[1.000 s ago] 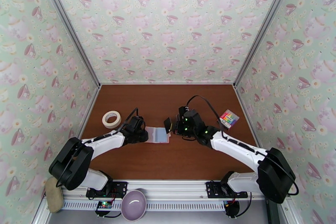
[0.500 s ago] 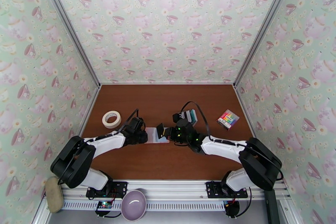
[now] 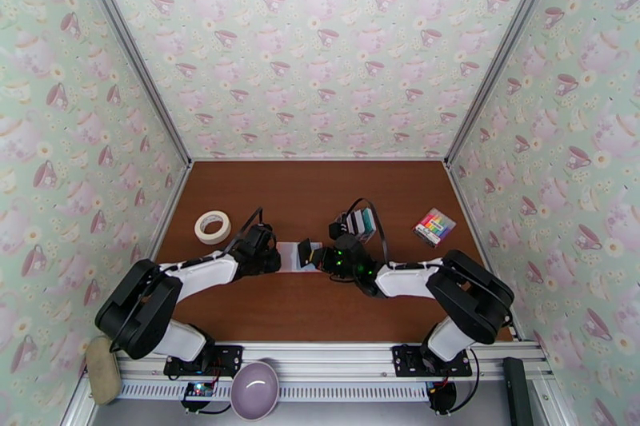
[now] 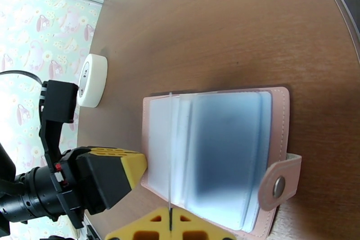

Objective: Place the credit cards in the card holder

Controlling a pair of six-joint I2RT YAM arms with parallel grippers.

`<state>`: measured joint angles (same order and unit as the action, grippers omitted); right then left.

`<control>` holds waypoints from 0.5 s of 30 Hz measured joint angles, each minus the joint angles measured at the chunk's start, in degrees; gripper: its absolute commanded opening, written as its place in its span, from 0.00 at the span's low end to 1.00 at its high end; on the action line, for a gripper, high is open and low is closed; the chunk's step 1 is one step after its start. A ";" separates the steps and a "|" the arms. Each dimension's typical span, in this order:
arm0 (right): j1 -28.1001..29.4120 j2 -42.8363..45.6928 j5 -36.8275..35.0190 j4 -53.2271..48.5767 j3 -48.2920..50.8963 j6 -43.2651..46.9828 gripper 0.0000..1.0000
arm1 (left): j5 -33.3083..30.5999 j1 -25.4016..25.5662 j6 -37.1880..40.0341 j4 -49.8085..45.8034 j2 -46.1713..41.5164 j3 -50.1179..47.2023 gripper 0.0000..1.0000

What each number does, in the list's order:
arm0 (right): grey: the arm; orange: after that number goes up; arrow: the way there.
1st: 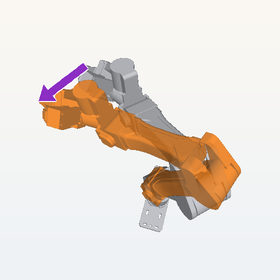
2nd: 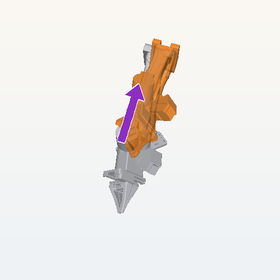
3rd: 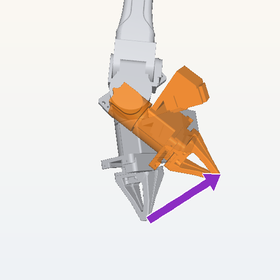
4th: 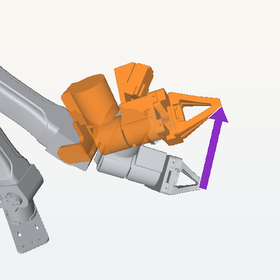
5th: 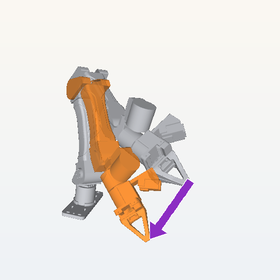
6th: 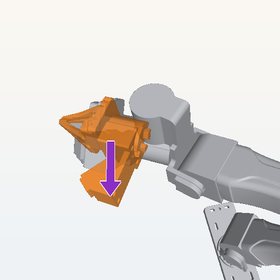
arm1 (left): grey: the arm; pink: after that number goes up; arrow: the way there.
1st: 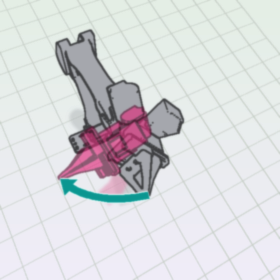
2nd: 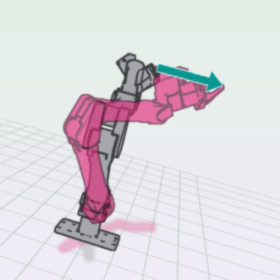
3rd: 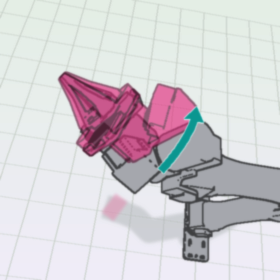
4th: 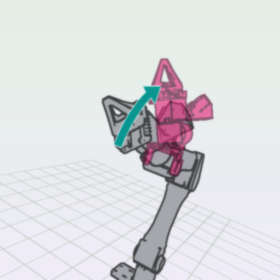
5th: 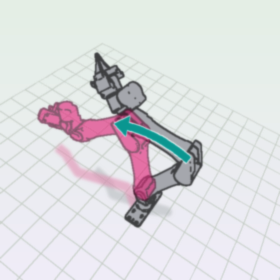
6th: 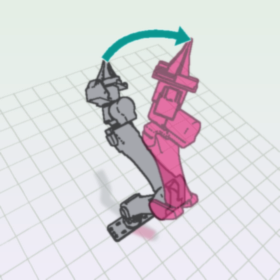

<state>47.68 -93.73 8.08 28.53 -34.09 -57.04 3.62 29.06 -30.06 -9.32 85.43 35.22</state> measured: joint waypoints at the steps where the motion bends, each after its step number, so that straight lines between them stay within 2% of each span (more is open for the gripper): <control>1: 0.00 -0.63 0.02 0.79 0.09 -0.22 0.00 | 0.02 0.00 0.00 0.09 0.00 -0.04 0.16; 15: 0.00 -5.68 0.13 6.25 0.33 -1.75 0.00 | 0.02 0.02 -0.44 1.25 -0.26 -0.74 0.17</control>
<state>47.68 -99.42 8.21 34.79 -33.76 -58.78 3.64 29.08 -30.50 -8.08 85.17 34.48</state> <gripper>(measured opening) 0.045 0.166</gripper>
